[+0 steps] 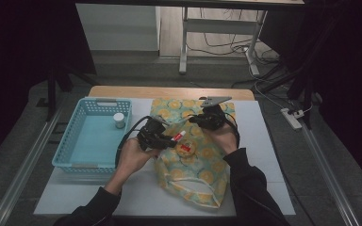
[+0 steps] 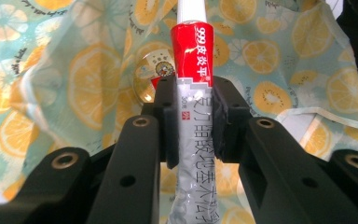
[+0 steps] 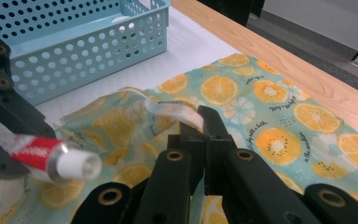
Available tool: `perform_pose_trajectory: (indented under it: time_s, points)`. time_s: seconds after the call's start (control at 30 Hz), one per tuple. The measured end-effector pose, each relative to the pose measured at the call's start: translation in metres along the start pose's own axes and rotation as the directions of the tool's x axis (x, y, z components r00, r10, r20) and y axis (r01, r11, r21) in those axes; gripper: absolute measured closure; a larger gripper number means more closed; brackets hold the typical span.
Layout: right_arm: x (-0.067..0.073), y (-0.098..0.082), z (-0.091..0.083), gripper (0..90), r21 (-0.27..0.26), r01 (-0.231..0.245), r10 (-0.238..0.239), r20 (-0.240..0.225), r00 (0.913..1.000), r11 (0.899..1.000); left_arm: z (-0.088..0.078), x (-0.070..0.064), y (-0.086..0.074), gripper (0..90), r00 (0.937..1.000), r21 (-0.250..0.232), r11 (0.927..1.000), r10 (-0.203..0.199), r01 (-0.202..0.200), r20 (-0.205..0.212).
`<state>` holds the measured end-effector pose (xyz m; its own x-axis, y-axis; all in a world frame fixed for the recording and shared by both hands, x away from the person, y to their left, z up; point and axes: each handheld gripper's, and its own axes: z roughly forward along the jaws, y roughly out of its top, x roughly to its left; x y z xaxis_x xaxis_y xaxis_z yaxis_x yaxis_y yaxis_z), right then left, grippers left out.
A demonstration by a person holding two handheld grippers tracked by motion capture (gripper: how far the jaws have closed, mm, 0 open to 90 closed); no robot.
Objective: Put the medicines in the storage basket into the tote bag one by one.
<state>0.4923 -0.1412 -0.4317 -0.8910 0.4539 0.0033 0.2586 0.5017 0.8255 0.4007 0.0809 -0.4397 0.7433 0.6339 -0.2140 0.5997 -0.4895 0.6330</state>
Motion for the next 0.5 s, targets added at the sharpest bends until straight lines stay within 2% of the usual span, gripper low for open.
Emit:
perform_pose_trajectory:
  time_s: [0.2,0.3,0.5]
  points:
    - [0.0,0.0,0.0,89.8,-0.006,0.0,0.0,-0.005,1.0,1.0,0.015,-0.003,0.007,74.3,0.9998,0.015,0.9997,0.018,-0.018,-0.003]
    - [0.001,0.001,-0.001,89.8,-0.008,0.001,-0.001,-0.004,1.0,1.0,0.024,-0.004,0.01,74.3,0.9989,0.025,0.9989,0.041,-0.04,-0.023]
    - [0.0,0.001,-0.002,89.8,-0.011,-0.001,0.001,-0.004,1.0,1.0,0.045,0.004,0.015,74.2,0.9985,0.035,0.9989,0.032,-0.031,-0.043]
